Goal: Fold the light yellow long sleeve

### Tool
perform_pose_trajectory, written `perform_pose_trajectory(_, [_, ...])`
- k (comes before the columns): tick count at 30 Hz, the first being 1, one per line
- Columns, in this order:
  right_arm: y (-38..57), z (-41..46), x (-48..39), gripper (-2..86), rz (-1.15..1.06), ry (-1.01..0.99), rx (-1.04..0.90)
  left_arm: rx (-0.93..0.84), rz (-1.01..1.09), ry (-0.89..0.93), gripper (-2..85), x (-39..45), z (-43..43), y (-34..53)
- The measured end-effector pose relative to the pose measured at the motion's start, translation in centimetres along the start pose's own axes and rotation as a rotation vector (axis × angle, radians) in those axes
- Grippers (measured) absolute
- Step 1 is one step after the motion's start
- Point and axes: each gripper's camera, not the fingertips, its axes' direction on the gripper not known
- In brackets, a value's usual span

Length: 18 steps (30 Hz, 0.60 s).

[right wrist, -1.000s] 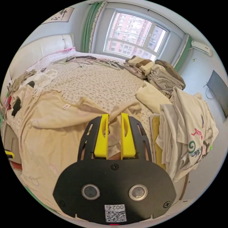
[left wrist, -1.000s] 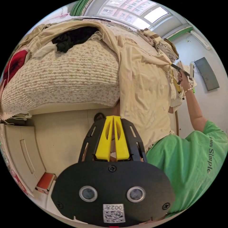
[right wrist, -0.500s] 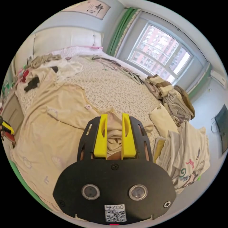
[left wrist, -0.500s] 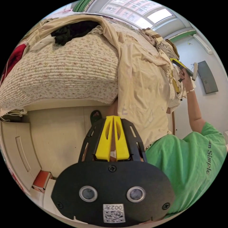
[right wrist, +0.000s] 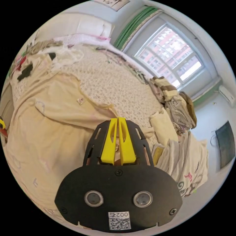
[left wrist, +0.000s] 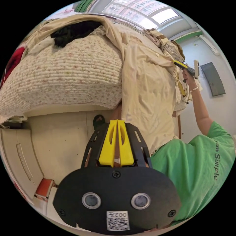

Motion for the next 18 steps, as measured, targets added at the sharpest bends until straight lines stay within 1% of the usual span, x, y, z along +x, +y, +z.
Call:
perform_pose_trajectory(3, [3.3,-4.2,-0.2,-0.9,0.033,-0.060,0.091,0.057,0.140,-0.113,-0.9,3.1,-0.9,-2.7])
perform_pose_trajectory(5, [5.7,-6.0,-1.2,-0.9,-0.008,-0.109,0.111,0.132,0.280,-0.193,-0.9,6.5,-1.8,-5.6])
perform_pose_trajectory(8, [9.9,-7.4,-2.4,-0.9,-0.022,-0.152,0.084,0.215,0.450,-0.282,-1.0,10.4,-1.9,-9.8])
perform_pose_trajectory(9, [11.5,-7.7,-2.6,-0.9,-0.006,-0.171,0.076,0.226,0.479,-0.299,-1.0,11.1,-1.7,-10.8])
perform_pose_trajectory(13, [15.7,-8.5,-3.0,-0.9,0.021,-0.204,0.070,0.265,0.745,-0.415,-0.9,15.4,0.7,-17.2])
perform_pose_trajectory(14, [16.7,-8.6,-3.0,-0.9,0.031,-0.205,0.063,0.275,0.840,-0.408,-0.6,16.2,1.6,-18.6])
perform_pose_trajectory(16, [18.0,-8.6,-2.8,-0.9,0.051,-0.219,0.060,0.266,0.941,-0.395,0.4,17.1,2.8,-20.8])
perform_pose_trajectory(18, [19.2,-8.7,-2.3,-0.9,0.079,-0.232,0.062,0.218,1.020,-0.426,2.1,18.1,4.3,-23.0])
